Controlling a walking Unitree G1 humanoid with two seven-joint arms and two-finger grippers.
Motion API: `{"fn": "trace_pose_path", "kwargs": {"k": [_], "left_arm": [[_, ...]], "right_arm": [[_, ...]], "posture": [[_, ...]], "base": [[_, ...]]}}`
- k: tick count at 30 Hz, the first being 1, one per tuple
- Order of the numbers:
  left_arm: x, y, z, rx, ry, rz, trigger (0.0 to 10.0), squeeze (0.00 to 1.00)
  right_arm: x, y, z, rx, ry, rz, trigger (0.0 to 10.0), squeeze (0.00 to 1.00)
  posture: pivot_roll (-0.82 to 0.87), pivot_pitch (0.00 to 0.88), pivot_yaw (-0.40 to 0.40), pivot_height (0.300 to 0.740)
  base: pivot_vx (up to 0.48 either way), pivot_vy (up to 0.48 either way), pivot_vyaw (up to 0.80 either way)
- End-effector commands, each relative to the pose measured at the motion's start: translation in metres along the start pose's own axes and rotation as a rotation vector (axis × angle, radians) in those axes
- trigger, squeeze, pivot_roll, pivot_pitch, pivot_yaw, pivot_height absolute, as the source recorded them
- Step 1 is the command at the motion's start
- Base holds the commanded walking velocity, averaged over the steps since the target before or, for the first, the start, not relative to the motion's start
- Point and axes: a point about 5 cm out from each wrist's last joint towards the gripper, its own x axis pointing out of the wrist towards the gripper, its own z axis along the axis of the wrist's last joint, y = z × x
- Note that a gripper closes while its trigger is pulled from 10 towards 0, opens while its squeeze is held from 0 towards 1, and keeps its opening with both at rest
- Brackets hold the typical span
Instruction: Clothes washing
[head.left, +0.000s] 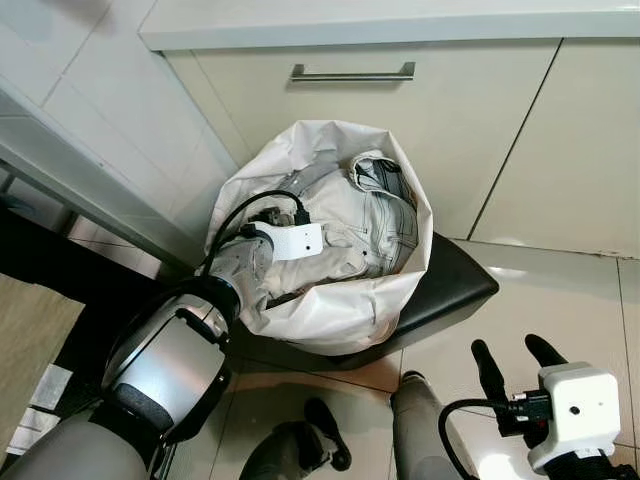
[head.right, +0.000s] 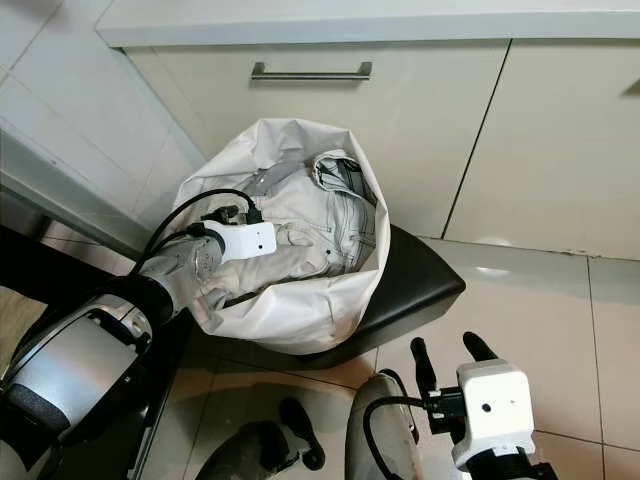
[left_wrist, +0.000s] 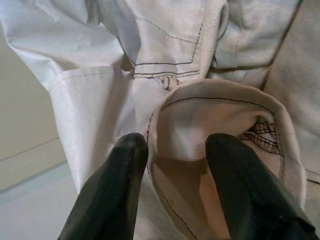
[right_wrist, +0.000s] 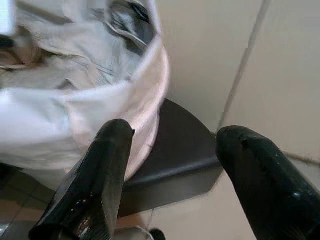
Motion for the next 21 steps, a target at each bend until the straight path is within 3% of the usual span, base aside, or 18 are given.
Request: {"fn": "trace_pose_path", "kwargs": {"k": [1,15,21], "left_arm": [[-0.0016,-0.0125,-0.0113,0.021,0.038,-0.015,0.0,0.00],[-0.0014,-0.0051,-0.0105,0.038,0.028,0.056,0.0,0.00],[-0.0014,-0.0038,-0.0097,0.007,0.020,0.062,0.0,0.00]], "right_arm": [[-0.0053,0.0085,0.0053,0.027,-0.017,0.054,10.0,0.00],[-0.0071,0.0054,0.0017,0.012,0.008,0.016,10.0,0.00],[-0.0066,0.0055,0.0008,0.008,0.010,0.014,10.0,0.00]], "posture": [[-0.58,0.339,0.256,0.726],[-0.58,0.347,0.266,0.726],[-0.58,0.347,0.266,0.726]], "base": [[0.000,0.000,0.00],[0.000,0.000,0.00],[0.000,0.000,0.00]]}}
